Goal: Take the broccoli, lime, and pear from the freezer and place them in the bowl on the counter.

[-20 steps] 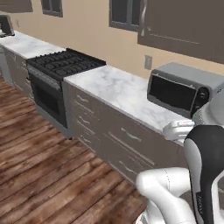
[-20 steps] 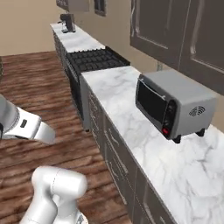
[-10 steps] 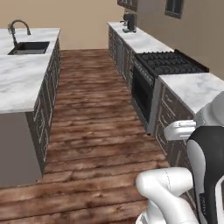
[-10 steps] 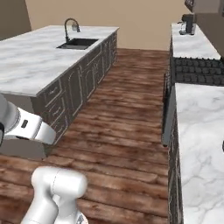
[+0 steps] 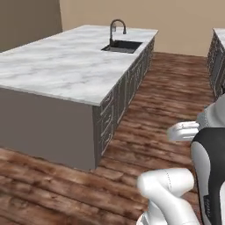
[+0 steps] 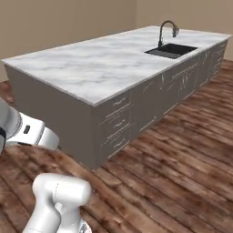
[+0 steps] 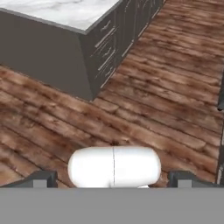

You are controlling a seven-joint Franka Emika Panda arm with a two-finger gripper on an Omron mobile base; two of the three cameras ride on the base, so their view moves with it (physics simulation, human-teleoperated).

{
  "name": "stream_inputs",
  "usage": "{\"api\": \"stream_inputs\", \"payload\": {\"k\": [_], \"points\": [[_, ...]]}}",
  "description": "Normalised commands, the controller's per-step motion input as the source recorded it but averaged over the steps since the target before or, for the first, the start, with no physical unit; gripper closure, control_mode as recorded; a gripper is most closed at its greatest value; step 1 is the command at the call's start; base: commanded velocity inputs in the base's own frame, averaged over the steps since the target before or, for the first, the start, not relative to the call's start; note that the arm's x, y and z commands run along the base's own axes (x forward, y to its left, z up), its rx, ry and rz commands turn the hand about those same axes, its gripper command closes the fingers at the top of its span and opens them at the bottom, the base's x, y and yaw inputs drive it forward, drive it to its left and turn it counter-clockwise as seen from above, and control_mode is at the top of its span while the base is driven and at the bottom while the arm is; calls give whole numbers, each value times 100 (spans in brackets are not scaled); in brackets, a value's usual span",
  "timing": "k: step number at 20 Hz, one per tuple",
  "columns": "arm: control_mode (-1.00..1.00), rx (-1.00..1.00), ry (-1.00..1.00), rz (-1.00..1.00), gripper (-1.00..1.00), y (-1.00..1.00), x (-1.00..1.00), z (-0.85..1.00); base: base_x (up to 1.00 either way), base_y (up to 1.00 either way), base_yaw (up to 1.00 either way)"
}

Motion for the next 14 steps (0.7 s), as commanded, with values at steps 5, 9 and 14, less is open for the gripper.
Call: {"api": "stream_inputs", "payload": {"k": [5,9,14], "points": [[100,0,0,0,-100,0,0,0,99,0,74],[100,0,0,0,-100,0,0,0,70,0,82],[100,0,0,0,-100,0,0,0,31,0,91]]}}
